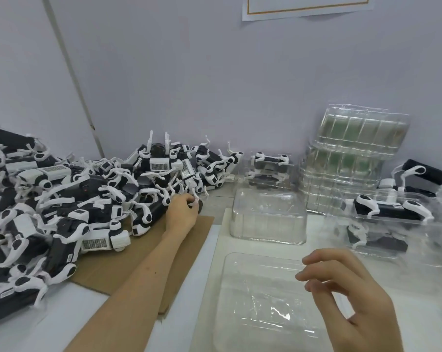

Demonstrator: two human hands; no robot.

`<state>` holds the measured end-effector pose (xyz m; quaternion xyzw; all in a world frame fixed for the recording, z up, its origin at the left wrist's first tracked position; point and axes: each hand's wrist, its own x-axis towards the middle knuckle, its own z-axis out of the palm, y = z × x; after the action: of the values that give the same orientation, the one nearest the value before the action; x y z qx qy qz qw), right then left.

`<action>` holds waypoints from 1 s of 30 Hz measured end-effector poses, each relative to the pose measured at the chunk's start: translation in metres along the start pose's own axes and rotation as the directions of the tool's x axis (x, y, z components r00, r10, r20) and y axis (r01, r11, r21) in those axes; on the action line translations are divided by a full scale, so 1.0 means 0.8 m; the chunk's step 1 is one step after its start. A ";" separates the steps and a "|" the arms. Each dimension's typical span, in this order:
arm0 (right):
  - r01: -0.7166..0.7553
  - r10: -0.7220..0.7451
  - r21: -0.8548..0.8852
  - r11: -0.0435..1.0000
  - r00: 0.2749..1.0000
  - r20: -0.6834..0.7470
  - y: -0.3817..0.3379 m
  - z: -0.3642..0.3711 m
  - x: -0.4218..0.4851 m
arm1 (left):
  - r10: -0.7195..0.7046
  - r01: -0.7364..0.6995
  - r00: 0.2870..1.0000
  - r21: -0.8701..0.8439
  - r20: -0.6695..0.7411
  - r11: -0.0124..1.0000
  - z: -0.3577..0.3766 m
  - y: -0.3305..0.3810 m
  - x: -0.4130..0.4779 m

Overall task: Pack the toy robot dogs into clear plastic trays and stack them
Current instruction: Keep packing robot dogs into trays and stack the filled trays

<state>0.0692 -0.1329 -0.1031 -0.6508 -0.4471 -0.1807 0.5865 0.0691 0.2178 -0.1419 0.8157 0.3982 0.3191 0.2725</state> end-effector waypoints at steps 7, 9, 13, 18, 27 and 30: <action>-0.033 0.033 0.050 0.998 0.999 -0.003 -0.008 -0.002 -0.001 | -0.020 0.021 1.000 -0.445 0.007 0.895 -0.031 0.037 -0.017; -0.061 0.060 0.073 0.995 0.998 0.012 -0.010 -0.006 -0.003 | -0.101 0.118 0.993 -0.667 0.064 0.735 -0.046 0.064 -0.032; -0.252 0.241 0.252 0.934 0.968 0.077 -0.011 -0.016 0.001 | -0.025 0.090 0.995 -0.826 0.092 0.557 -0.069 0.113 -0.087; -0.532 0.483 0.535 0.656 0.841 0.244 -0.009 -0.027 0.019 | 0.181 -0.078 0.983 -0.879 0.010 0.470 -0.095 0.145 -0.176; -0.706 0.508 0.511 0.491 0.708 0.490 -0.014 -0.030 0.015 | 0.660 -0.490 0.747 -0.601 0.083 0.631 -0.079 0.115 -0.272; -0.699 0.579 0.458 0.549 0.713 0.394 -0.011 -0.026 0.013 | 0.744 -0.669 0.668 -0.448 -0.014 0.593 -0.080 0.112 -0.269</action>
<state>0.0738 -0.1493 -0.0843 -0.5726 -0.2660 0.2561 0.7320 -0.0388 0.0055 -0.1031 0.8526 -0.0626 0.4055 0.3236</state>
